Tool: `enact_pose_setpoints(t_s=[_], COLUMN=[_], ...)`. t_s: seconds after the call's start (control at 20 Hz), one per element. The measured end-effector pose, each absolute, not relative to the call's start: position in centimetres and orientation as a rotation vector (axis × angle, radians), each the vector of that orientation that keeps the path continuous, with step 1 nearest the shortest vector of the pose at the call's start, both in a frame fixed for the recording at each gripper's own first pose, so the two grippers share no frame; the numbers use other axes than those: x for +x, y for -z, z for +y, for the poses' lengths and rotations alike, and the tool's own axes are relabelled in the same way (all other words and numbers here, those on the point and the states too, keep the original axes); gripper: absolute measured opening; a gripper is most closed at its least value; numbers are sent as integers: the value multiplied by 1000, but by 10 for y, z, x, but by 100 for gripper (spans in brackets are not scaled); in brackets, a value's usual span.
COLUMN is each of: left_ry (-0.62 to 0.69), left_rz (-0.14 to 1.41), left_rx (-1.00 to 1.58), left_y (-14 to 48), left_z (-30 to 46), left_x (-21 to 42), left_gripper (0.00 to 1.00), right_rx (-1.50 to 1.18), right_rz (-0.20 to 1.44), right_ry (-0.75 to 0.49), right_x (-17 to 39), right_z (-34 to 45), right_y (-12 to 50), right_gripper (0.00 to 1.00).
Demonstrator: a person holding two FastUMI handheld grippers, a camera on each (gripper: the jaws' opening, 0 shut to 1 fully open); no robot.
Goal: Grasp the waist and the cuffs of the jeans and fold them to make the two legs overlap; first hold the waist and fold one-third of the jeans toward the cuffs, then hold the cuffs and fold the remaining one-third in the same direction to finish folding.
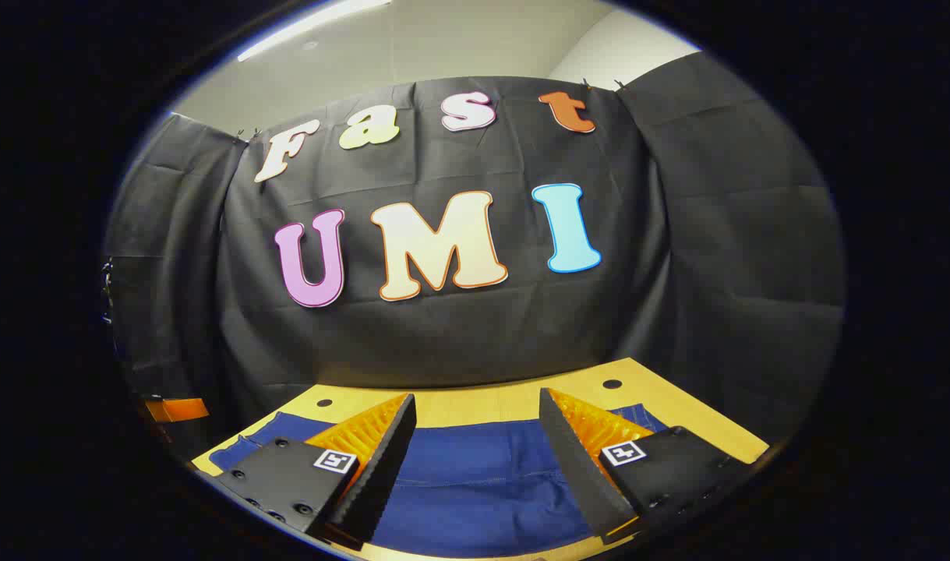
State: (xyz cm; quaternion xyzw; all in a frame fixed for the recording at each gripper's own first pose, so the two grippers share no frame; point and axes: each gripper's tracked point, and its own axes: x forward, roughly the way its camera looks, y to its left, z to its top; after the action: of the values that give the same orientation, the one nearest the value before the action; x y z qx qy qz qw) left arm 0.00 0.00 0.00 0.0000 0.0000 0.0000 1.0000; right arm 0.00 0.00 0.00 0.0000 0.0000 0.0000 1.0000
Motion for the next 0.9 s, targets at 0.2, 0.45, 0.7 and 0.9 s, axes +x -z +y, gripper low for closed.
enact_pose_setpoints(t_s=[0.2, 0.45, 0.7, 0.9], left_ry=[10, 14, 11, 33], left_rz=[14, 35, 41, 83], left_rx=[-7, -12, 8, 24], left_y=[5, 15, 18, 37], left_z=[2, 0, 5, 16], left_x=[-2, -3, -6, -5], left_gripper=[95, 95, 95, 95], right_rx=[-11, 3, -13, -5], right_rz=[-2, 20, 29, 63], right_ry=[8, -3, -5, 5], right_x=[-3, -3, -5, -9], right_z=[1, 4, 1, -5], right_y=[2, 5, 6, 13], right_gripper=[94, 98, 93, 94])
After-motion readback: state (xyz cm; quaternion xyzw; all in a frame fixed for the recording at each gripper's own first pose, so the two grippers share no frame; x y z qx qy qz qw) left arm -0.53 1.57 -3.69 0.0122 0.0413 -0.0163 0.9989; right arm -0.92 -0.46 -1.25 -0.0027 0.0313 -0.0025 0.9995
